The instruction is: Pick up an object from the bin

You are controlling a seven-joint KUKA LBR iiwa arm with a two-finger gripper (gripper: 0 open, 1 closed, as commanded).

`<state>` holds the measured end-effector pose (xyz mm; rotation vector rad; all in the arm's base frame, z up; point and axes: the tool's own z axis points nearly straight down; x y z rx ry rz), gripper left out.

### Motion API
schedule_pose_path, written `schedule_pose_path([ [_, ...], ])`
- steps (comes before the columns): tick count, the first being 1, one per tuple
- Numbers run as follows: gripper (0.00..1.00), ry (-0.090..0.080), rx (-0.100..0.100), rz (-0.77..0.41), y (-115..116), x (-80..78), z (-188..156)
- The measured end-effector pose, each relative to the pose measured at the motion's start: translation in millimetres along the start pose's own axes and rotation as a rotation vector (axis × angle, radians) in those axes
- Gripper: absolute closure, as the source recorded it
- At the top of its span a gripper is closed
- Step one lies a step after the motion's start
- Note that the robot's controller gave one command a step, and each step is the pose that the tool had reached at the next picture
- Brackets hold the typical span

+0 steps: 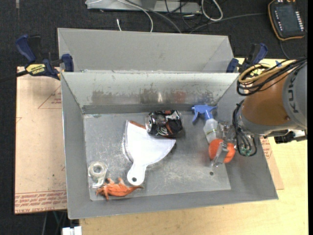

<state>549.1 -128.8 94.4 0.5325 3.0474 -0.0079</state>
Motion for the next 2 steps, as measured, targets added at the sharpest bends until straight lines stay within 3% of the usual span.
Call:
schedule_pose_path([
  [2, 1.00, 0.004, -0.002, -0.002, 1.7, 0.2, -32.6],
])
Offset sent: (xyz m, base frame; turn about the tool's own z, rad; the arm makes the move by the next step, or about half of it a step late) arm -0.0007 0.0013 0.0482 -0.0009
